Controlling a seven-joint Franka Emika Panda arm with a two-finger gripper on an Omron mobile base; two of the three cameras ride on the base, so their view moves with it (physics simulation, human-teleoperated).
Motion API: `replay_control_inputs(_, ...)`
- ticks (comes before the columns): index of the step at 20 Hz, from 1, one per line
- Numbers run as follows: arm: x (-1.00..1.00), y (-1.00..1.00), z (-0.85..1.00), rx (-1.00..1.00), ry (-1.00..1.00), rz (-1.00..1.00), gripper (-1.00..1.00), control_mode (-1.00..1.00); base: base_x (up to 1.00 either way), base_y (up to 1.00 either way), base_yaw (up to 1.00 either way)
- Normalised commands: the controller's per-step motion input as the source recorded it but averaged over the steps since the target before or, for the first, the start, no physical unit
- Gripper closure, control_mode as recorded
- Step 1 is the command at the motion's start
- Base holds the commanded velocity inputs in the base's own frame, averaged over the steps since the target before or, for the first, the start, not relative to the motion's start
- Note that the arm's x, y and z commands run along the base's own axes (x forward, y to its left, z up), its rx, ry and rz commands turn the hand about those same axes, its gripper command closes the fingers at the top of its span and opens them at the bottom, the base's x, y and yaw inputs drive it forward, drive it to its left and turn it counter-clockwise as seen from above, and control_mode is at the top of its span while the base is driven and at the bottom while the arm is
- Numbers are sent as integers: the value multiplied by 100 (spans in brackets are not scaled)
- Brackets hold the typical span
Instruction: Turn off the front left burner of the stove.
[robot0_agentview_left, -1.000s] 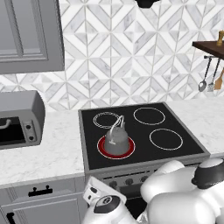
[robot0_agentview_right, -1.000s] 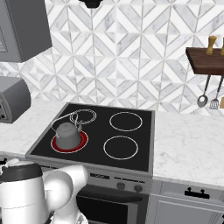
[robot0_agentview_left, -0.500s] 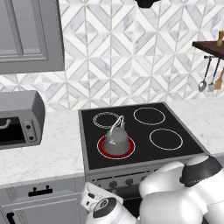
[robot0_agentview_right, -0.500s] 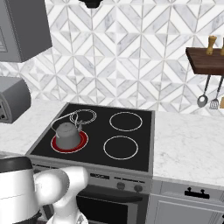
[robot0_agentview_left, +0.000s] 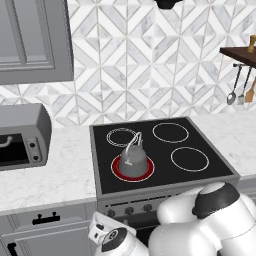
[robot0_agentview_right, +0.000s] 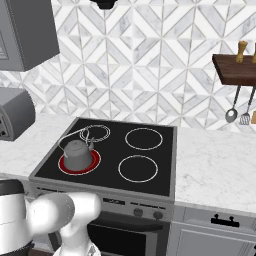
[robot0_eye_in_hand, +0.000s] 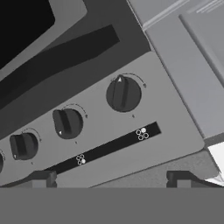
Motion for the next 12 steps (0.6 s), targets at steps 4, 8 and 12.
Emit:
replay_control_inputs(4,0,0,-5,0,0,0,-100,-100,0,0,0)
replay_control_inputs(8,3,0,-1,0,0,0,-100,-100,0,0,0)
replay_control_inputs(12,5,0,0,0,0,0,-100,-100,0,0,0)
